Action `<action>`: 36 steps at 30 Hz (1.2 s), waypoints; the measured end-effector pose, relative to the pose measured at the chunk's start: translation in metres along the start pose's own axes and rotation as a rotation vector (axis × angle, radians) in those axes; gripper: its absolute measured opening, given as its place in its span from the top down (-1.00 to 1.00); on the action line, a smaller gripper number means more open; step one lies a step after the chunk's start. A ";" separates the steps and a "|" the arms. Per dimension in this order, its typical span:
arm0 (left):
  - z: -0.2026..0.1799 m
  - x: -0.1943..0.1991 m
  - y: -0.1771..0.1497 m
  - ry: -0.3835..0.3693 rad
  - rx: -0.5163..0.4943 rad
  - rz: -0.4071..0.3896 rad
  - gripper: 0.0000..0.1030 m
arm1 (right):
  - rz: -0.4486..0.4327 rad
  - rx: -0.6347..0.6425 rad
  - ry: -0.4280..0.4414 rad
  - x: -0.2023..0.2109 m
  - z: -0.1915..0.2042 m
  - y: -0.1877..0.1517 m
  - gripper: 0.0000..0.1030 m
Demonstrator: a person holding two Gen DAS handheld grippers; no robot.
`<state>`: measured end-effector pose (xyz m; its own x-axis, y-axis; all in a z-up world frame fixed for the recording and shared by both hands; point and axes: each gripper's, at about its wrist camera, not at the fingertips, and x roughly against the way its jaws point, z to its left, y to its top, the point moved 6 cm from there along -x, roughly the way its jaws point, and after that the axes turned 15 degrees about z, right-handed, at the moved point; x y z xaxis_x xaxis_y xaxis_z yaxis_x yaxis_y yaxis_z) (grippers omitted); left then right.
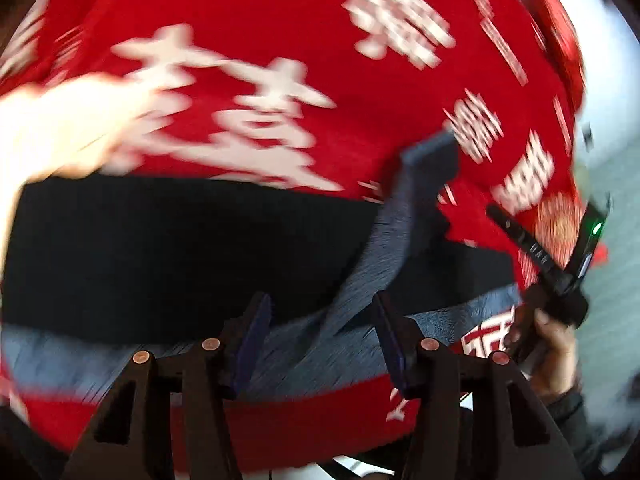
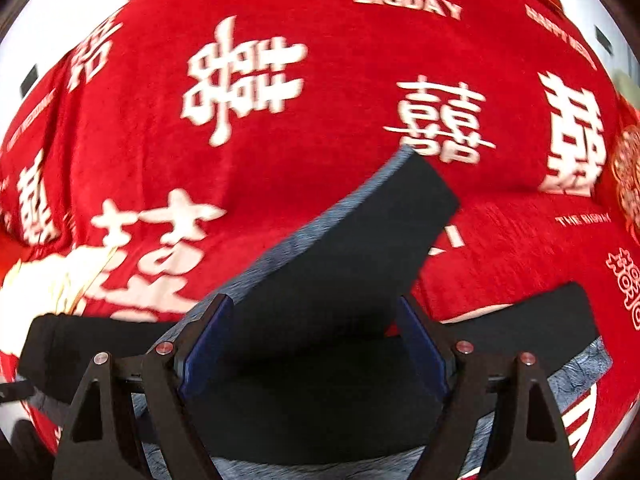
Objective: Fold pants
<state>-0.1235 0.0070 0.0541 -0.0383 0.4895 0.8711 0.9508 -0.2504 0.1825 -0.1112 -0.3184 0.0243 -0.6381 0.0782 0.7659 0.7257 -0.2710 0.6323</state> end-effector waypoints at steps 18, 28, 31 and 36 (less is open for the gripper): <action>-0.070 -0.094 0.016 0.234 -0.441 0.138 0.78 | 0.003 -0.060 0.051 -0.013 -0.056 0.001 -0.67; -0.070 -0.097 0.012 0.266 -0.428 0.080 0.78 | 0.243 -0.298 0.133 -0.102 -0.030 0.080 -0.67; -0.071 -0.099 0.010 0.267 -0.433 0.068 0.78 | 0.316 -0.314 0.078 -0.127 -0.001 0.088 -0.67; -0.069 -0.100 0.012 0.240 -0.420 0.065 0.78 | 0.479 -0.343 -0.168 -0.170 0.019 0.089 -0.68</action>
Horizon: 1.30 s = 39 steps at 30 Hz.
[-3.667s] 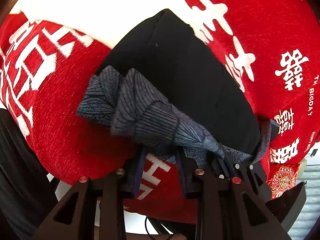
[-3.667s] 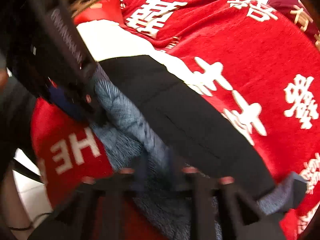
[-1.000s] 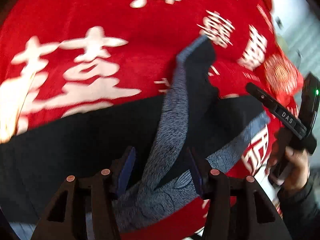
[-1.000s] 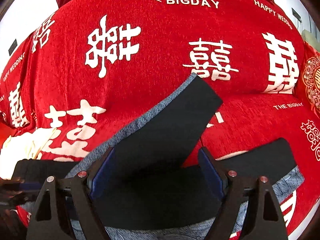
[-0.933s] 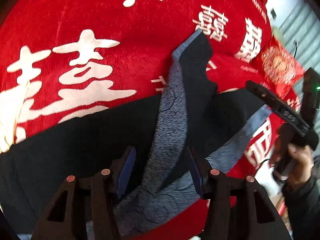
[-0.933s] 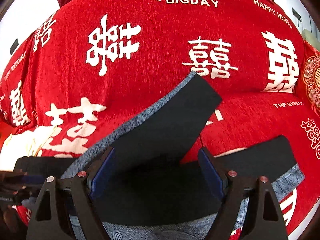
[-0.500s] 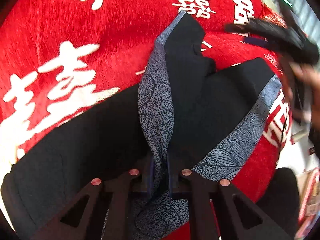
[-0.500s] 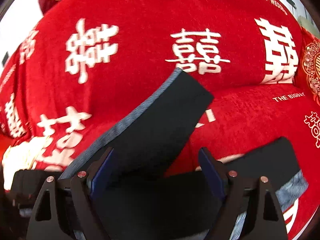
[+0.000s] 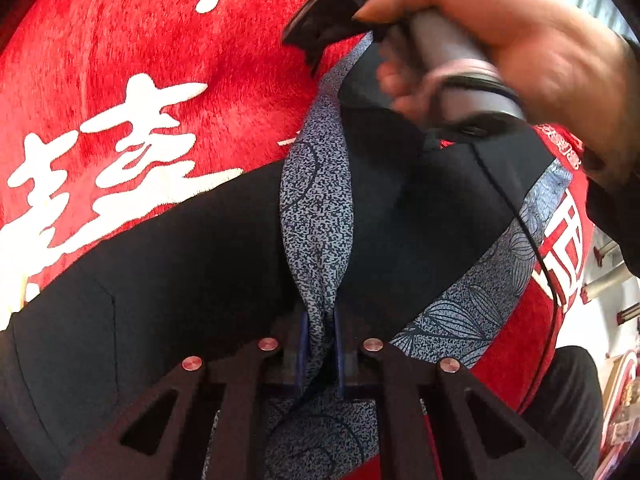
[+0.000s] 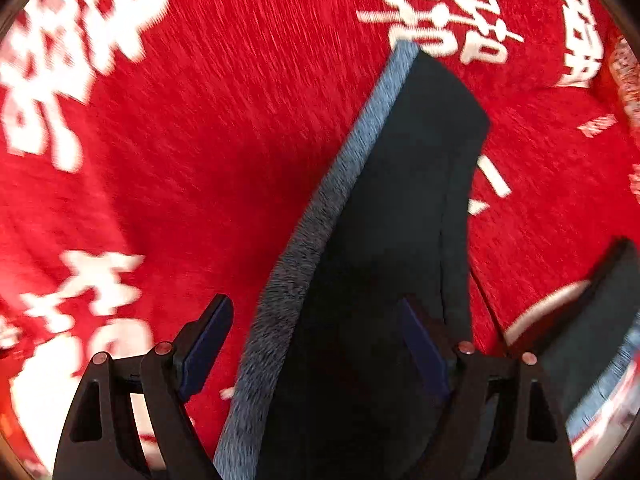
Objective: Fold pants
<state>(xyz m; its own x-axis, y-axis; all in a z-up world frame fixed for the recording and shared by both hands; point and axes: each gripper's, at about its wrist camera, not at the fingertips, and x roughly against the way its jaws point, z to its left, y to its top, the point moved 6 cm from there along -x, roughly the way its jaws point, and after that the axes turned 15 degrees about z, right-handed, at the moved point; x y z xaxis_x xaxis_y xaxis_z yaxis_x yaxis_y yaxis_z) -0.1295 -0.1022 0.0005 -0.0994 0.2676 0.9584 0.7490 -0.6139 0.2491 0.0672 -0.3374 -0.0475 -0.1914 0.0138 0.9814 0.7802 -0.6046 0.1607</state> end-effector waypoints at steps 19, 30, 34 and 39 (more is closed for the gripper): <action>-0.017 0.026 -0.018 -0.009 -0.103 -0.070 0.77 | -0.393 -0.215 0.380 0.088 -0.162 -0.123 0.90; -0.020 0.014 -0.040 0.027 -0.197 -0.027 0.71 | -0.401 -0.323 0.481 0.026 -0.216 -0.187 0.86; -0.016 0.008 -0.041 0.014 -0.148 -0.022 0.71 | -0.400 -0.396 0.648 0.024 -0.235 -0.180 0.36; -0.014 0.007 -0.041 -0.010 -0.113 -0.015 0.71 | -0.467 -0.472 0.832 0.025 -0.275 -0.164 -0.52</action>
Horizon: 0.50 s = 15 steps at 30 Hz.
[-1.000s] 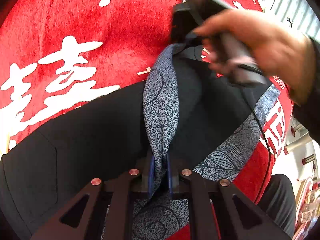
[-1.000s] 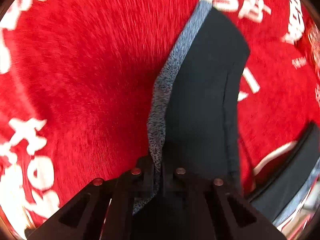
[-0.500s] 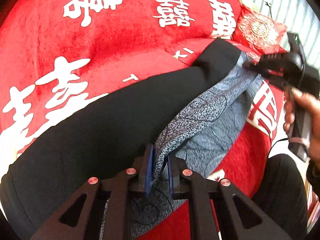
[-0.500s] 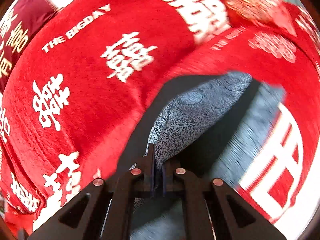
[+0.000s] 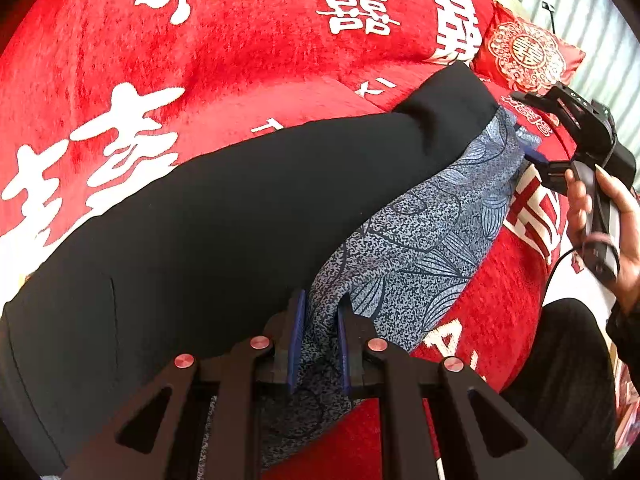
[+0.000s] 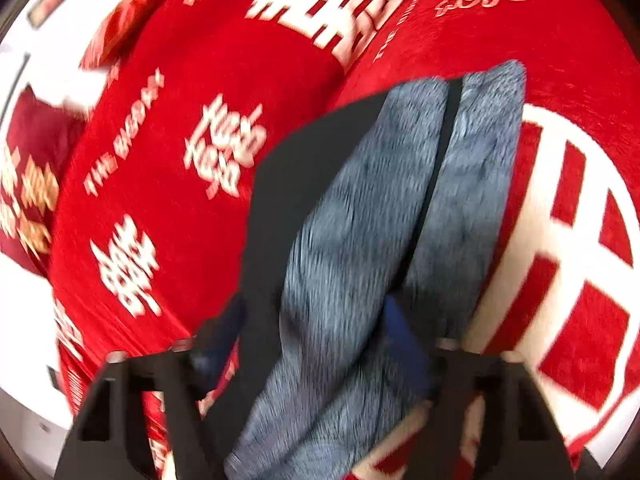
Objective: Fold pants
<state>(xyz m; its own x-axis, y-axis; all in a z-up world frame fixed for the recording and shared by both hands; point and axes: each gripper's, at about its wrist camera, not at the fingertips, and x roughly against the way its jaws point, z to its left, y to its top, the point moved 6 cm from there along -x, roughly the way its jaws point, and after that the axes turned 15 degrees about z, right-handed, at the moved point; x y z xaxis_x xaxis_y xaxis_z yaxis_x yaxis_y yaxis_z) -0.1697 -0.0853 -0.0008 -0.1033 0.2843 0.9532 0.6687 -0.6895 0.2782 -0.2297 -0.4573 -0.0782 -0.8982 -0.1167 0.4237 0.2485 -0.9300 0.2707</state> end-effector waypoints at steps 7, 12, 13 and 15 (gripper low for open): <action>0.000 -0.001 0.001 0.010 0.020 0.015 0.71 | 0.054 -0.168 0.183 -0.007 -0.032 0.031 -0.50; 0.002 -0.002 0.003 0.010 0.034 0.026 0.71 | 0.067 -0.199 0.254 0.010 -0.035 0.015 -0.50; 0.002 -0.003 0.003 0.013 0.032 0.027 0.71 | 0.086 -0.203 0.254 0.009 -0.036 0.010 -0.50; 0.002 -0.003 0.004 0.016 0.033 0.030 0.71 | 0.127 -0.198 0.276 0.004 -0.035 0.001 -0.50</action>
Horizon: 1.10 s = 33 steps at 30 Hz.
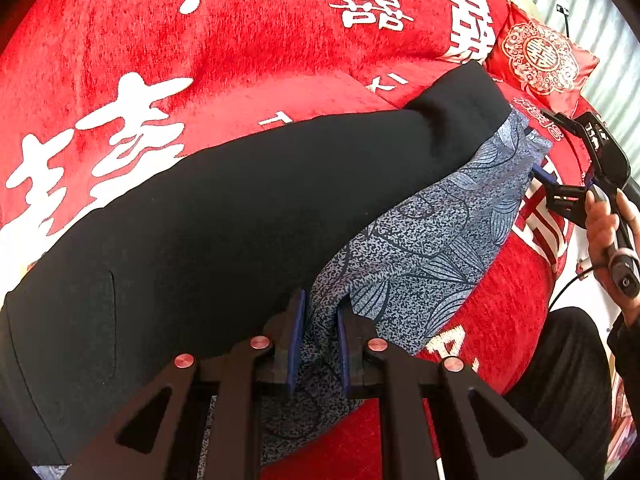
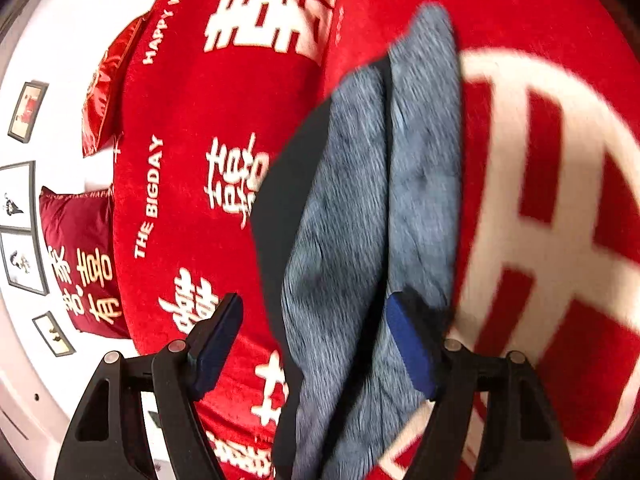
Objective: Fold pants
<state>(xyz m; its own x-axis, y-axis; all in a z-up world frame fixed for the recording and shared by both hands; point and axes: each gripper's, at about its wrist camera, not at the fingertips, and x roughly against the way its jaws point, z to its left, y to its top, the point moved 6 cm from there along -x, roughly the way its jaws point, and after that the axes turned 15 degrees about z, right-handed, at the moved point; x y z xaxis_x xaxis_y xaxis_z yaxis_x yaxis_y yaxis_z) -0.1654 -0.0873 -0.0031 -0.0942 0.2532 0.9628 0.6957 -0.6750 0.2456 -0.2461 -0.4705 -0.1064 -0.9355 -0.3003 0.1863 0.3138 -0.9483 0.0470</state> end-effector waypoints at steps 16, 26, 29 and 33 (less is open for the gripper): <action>-0.006 0.004 -0.001 0.006 0.004 0.003 0.71 | -0.226 0.490 -0.392 0.037 0.112 -0.022 0.90; -0.005 0.001 0.000 0.016 -0.018 0.041 0.71 | -0.112 0.295 -0.438 0.035 0.044 0.022 0.48; -0.004 0.001 -0.001 0.014 -0.019 0.042 0.71 | -0.154 0.194 -0.398 0.055 0.035 0.041 -0.54; -0.003 0.000 0.000 0.007 -0.015 0.044 0.71 | -0.145 0.089 -0.336 0.070 0.014 0.069 0.07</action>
<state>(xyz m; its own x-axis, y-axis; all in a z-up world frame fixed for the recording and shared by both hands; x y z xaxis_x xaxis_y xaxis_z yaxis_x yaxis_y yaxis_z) -0.1678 -0.0893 -0.0025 -0.0686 0.2179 0.9735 0.6885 -0.6958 0.2043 -0.2880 -0.5561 -0.0766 -0.8703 -0.0988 0.4824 0.2086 -0.9614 0.1793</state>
